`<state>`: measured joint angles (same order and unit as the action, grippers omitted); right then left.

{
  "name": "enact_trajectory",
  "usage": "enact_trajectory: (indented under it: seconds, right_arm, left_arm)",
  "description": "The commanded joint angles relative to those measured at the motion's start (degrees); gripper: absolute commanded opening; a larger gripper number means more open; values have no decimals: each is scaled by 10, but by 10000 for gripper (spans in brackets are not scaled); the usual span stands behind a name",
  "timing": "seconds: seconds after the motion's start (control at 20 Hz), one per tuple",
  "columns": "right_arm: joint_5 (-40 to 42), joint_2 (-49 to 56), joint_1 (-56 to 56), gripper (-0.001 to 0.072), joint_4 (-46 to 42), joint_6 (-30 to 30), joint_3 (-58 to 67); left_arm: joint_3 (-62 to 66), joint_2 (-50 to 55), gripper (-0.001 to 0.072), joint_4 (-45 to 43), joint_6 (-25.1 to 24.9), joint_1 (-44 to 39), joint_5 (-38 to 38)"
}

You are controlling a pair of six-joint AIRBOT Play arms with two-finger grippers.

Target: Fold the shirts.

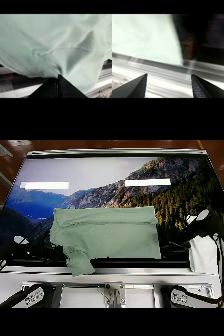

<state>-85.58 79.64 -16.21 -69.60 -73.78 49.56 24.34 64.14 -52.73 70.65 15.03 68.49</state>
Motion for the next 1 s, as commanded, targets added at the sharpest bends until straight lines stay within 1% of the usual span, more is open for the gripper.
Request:
enact_trajectory:
  seconds: [0.0, 0.1, 0.35, 0.45, 0.5, 0.55, 0.7, 0.75, 0.9, 0.95]
  right_arm:
    - [43, 0, -1, 670, 33, 24, -72]
    - [58, 0, -1, 669, 13, 11, -87]
    - [148, 0, 0, 666, 86, 1, -123]
    - [167, 0, 0, 666, 93, -1, -133]
    - [169, 0, 0, 636, 92, -1, -136]
    - [173, 0, 0, 507, 92, 0, -137]
    - [178, 0, 0, 86, 106, 3, -137]
    - [172, 0, 0, 66, 119, 22, -136]
    - [146, -25, 0, 65, 183, 107, -126]
    - [144, -43, 0, 65, 205, 127, -115]
  left_arm:
    - [0, -34, 41, 3, -5, 0, 22]
    - [0, -53, 42, 3, -5, 0, 28]
    - [0, -71, 41, 3, 2, 0, 28]
    - [0, -71, 42, 3, 5, 0, 28]
    - [0, -71, 42, 3, 5, 0, 26]
    - [0, -71, 42, 3, 5, 0, 24]
    - [1, -71, 40, 3, 5, 0, 23]
    - [6, -72, 40, 3, 5, 0, 24]
    - [54, -89, 40, 2, 5, 0, 25]
    - [77, -96, 40, 2, 3, 0, 26]
